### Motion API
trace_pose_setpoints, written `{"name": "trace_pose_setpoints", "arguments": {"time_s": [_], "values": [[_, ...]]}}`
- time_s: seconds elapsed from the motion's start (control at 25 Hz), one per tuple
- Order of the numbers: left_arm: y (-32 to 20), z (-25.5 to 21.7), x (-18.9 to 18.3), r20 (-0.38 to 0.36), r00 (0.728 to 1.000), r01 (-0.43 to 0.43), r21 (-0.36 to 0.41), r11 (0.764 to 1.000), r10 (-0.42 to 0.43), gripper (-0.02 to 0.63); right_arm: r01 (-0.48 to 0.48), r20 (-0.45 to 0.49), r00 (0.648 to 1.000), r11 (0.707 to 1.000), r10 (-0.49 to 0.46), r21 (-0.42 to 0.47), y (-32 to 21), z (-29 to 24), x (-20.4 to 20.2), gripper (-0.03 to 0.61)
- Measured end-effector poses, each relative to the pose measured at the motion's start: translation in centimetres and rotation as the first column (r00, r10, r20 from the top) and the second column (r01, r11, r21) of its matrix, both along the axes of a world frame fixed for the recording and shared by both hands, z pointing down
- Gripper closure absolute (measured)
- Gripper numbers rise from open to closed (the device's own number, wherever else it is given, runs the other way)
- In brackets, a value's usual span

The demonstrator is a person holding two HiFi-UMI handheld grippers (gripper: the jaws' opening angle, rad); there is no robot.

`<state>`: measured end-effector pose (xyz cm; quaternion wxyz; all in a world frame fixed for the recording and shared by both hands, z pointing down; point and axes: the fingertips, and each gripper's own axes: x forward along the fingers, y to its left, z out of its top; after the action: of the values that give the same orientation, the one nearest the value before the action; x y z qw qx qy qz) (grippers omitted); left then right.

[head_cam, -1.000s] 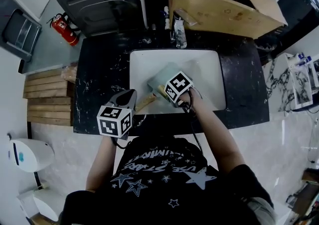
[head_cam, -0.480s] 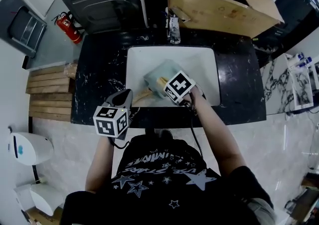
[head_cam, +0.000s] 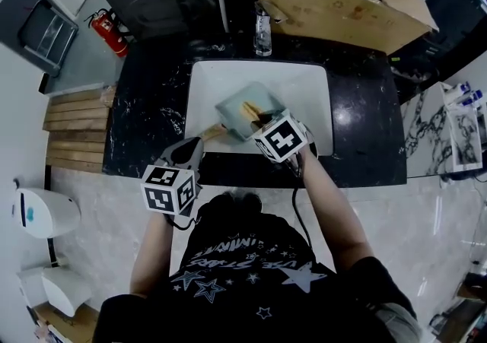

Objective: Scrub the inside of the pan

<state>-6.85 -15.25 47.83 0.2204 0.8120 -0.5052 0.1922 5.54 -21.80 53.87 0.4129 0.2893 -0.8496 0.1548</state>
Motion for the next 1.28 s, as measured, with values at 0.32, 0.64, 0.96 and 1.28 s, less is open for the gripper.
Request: {"name": "trace_pose_setpoints", "arguments": {"time_s": [0.32, 0.64, 0.96, 1.28], "values": [[0.2, 0.5, 0.5, -0.017, 1.0, -0.003, -0.001, 1.0, 0.003, 0.605, -0.079, 0.105, 0.992, 0.997, 0.075, 0.027, 0.4, -1.4, 0.7, 0.512], [2.9, 0.0, -0.3, -0.038, 0.999, -0.024, 0.008, 1.0, 0.024, 0.604, -0.181, 0.104, 0.98, 0.98, 0.172, 0.084, 1.8, -2.6, 1.2, 0.512], [8.4, -0.6, -1.5, -0.057, 0.998, -0.04, 0.022, 0.999, 0.041, 0.604, -0.233, 0.114, 0.969, 0.966, 0.22, 0.113, 6.8, -4.3, 1.0, 0.512], [14.8, -1.0, -2.9, -0.076, 0.996, -0.043, 0.039, 0.998, 0.046, 0.604, -0.241, 0.098, 0.969, 0.961, 0.229, 0.137, 13.2, -5.1, -0.1, 0.512]]}}
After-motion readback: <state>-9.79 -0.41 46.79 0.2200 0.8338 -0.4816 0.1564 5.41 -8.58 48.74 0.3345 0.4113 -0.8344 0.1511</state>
